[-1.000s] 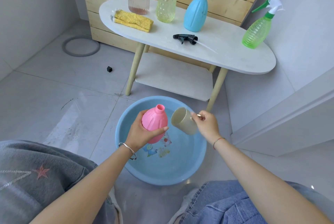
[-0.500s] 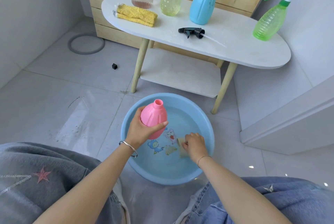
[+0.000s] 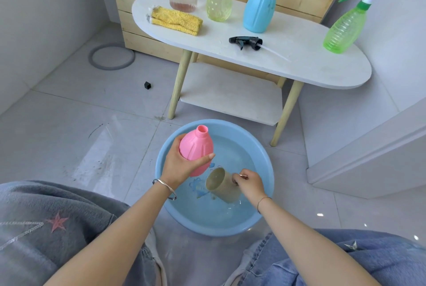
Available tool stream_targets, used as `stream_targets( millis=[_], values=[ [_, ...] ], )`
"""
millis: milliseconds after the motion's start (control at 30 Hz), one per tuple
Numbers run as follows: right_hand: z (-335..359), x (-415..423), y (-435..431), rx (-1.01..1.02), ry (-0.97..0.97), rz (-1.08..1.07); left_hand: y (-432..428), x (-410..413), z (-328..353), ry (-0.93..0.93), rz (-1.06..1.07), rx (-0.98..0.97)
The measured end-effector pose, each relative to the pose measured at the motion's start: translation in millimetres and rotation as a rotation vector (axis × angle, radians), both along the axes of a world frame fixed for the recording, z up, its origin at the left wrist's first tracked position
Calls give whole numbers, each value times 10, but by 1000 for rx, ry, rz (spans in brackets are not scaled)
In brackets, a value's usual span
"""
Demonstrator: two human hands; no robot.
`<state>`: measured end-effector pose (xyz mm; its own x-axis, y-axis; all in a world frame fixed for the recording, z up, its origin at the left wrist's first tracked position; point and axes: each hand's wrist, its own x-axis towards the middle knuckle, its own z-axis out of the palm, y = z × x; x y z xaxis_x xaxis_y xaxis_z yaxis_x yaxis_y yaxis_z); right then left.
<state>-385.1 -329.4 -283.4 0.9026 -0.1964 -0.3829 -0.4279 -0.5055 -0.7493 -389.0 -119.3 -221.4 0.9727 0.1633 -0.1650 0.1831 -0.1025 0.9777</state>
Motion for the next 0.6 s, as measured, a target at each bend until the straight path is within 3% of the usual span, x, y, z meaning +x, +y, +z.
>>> stream_targets(
  millis=[233, 600],
  values=[
    [646, 186, -136, 294, -150, -299, -12, -8, 53, -42, 53, 3],
    [1724, 331, -427, 355, -421, -223, -141, -70, 169, -85, -62, 9]
  ],
)
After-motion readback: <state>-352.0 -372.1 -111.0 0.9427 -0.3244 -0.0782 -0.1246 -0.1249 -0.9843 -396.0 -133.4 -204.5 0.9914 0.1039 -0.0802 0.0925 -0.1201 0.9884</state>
